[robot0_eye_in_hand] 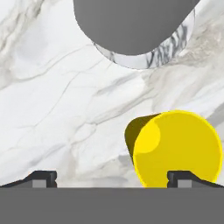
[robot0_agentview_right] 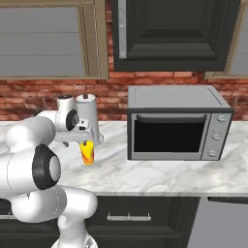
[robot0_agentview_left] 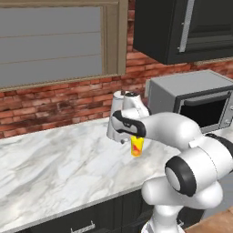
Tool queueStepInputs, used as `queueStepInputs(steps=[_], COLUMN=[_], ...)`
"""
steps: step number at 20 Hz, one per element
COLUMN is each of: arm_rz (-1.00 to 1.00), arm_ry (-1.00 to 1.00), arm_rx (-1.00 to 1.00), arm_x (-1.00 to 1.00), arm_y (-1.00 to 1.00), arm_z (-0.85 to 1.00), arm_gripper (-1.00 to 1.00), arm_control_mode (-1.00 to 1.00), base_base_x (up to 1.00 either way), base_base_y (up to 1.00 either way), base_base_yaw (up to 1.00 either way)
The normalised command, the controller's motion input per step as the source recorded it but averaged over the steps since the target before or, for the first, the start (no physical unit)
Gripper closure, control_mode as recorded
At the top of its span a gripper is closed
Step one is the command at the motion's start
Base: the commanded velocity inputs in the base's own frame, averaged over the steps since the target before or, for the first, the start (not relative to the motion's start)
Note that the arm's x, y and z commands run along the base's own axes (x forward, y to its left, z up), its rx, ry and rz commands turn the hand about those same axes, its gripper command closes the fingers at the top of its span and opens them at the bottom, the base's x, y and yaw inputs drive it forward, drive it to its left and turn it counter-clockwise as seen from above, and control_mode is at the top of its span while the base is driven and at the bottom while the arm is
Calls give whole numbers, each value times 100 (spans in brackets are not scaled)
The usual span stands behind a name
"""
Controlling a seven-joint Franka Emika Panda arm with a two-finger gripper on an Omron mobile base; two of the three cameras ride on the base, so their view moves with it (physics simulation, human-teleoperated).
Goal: Place the pitcher and cup on the dining counter for serving.
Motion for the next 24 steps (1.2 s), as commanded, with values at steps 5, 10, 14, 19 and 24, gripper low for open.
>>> queueStepInputs(steps=[5, 10, 14, 19, 24], arm_rz=[0, 0, 0, 0, 0], arm_ry=[1, 10, 10, 5, 0], arm_rx=[0, 0, 0, 0, 0], arm_x=[35, 10, -5, -3, -5], arm_y=[0, -1, 0, -3, -6], arm_z=[-21, -19, -34, -34, -33], arm_gripper=[-100, -100, -100, -100, 100], arm_control_mode=[-100, -100, -100, -100, -100], base_base_x=[0, 0, 0, 0, 0], base_base_y=[0, 0, 0, 0, 0], base_base_yaw=[0, 0, 0, 0, 0])
